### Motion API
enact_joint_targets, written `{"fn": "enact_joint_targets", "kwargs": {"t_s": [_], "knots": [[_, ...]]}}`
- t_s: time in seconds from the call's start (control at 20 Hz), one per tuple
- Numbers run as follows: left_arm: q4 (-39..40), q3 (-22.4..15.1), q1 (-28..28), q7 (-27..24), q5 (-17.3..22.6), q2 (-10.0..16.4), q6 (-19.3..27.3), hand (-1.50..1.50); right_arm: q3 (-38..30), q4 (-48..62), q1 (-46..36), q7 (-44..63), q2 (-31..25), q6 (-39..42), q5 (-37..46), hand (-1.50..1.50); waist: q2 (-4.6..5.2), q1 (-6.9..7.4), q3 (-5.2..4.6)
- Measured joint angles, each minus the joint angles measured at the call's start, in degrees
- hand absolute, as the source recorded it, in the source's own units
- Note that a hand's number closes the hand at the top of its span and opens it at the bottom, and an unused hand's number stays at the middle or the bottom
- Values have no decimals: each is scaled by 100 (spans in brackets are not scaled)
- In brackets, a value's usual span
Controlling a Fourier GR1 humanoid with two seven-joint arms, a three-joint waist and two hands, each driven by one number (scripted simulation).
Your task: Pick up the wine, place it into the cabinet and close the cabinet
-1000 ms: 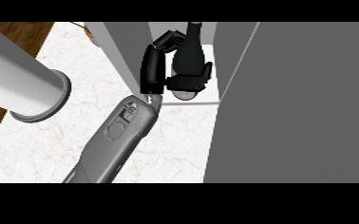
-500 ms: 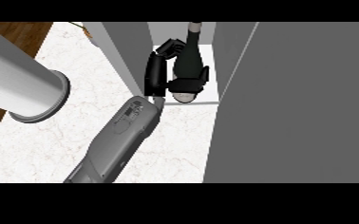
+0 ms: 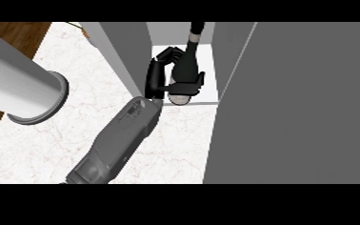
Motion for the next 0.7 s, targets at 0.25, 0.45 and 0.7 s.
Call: {"fn": "enact_joint_targets", "kwargs": {"t_s": [0.25, 0.45, 0.7], "knots": [[621, 170, -166, -541, 219, -1, -68, 150, -187, 36, 44, -40, -84, 138, -96, -150, 13, -34, 0], [938, 325, -254, -909, 505, -1, -210, 150, -125, 58, 39, -64, -31, 149, -128, -150, 18, -41, -2], [1351, 628, -517, -1124, 924, 0, -433, 150, -144, 68, -73, -22, -14, 123, -190, -150, 31, -109, -4]]}}
